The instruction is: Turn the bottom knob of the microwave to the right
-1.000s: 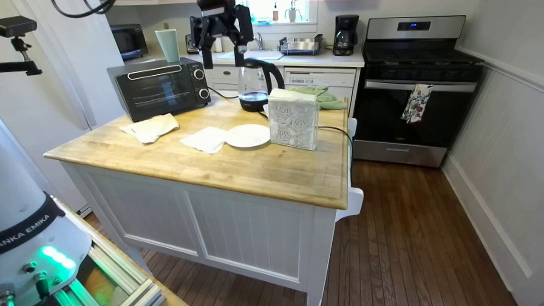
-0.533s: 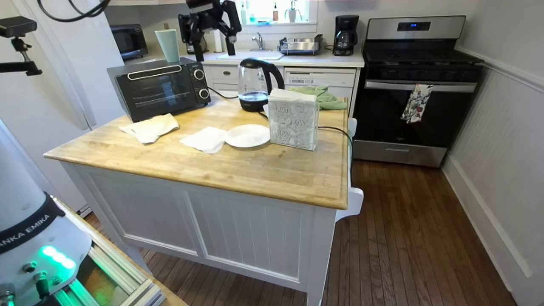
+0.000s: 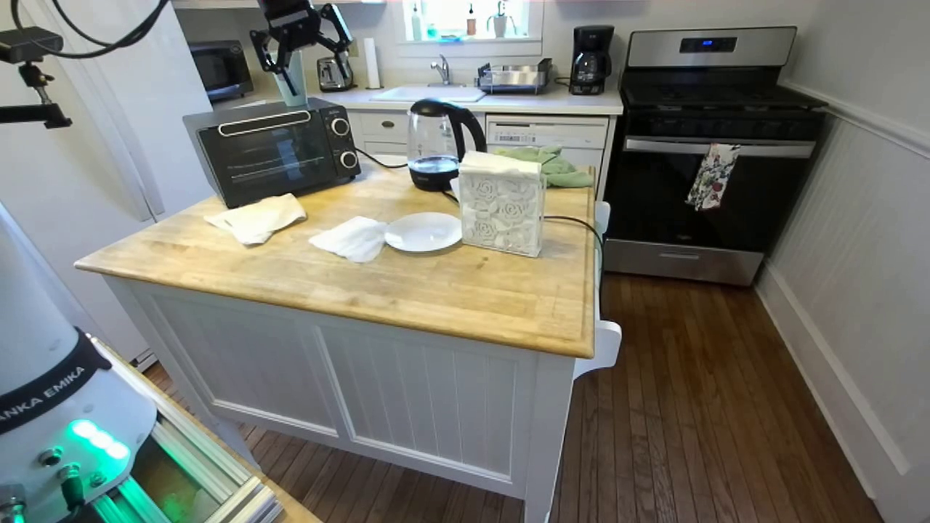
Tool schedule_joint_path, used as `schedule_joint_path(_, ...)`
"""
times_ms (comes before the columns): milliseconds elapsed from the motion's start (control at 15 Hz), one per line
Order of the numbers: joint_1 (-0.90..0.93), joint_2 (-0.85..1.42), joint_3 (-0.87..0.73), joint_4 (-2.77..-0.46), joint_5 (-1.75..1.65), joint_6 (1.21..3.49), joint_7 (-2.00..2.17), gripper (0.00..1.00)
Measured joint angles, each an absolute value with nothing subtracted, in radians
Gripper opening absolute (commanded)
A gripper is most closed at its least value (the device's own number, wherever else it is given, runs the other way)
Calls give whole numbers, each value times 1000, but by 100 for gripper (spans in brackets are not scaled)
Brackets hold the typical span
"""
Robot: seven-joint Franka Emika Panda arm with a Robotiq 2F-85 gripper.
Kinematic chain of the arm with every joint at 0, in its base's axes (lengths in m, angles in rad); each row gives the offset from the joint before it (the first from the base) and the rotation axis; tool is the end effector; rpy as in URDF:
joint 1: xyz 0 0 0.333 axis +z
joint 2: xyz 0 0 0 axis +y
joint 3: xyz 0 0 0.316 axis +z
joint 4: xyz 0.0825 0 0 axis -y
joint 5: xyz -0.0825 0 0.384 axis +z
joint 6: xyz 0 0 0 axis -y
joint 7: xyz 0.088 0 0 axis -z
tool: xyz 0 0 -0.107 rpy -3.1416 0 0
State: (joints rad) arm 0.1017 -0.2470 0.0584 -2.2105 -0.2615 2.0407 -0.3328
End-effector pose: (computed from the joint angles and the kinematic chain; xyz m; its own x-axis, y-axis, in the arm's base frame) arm 0.4817 0.0646 0.4907 0.8260 0.5632 -0.0250 0.5495 -0.7944 0.2586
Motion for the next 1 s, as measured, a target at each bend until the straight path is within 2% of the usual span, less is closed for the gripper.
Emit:
schedule_joint_path(667,202,31,141,-2160,-93,2456,-674,100)
schedule_joint_path(1000,195,132,147,-2103,-22,2518,-832,100)
